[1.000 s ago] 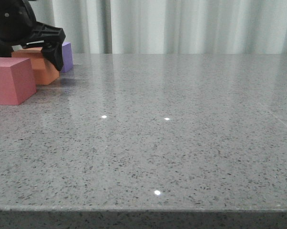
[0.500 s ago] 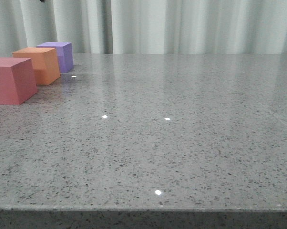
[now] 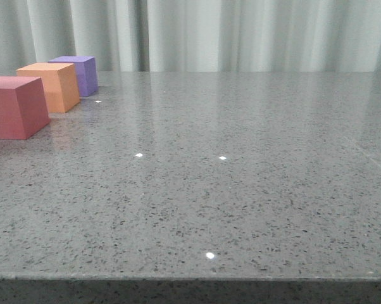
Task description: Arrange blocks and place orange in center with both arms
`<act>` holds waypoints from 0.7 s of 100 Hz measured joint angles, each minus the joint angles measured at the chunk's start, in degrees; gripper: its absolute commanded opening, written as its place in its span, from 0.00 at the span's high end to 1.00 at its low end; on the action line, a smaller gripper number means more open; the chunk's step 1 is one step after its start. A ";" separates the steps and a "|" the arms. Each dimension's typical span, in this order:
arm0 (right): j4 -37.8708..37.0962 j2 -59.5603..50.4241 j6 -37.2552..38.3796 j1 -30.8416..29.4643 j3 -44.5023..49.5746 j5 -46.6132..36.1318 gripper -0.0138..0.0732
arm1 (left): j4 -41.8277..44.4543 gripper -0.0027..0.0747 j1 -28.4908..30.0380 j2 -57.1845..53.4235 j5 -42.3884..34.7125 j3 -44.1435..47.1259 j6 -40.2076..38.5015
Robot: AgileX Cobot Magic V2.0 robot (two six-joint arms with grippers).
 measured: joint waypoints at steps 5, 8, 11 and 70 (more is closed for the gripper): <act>0.00 0.00 0.00 0.00 0.00 0.00 0.92 | -0.59 0.07 0.02 -3.68 -1.13 3.33 0.00; 0.00 0.00 0.00 0.00 0.00 0.00 0.92 | -0.86 0.07 0.02 -5.76 -1.70 5.59 0.00; 0.00 0.00 0.00 0.00 0.00 0.00 0.92 | -0.98 0.07 0.02 -7.82 -2.16 7.33 0.00; 0.00 0.00 0.00 0.00 0.00 0.00 0.92 | 1.13 0.94 0.02 -33.55 -3.94 21.50 0.08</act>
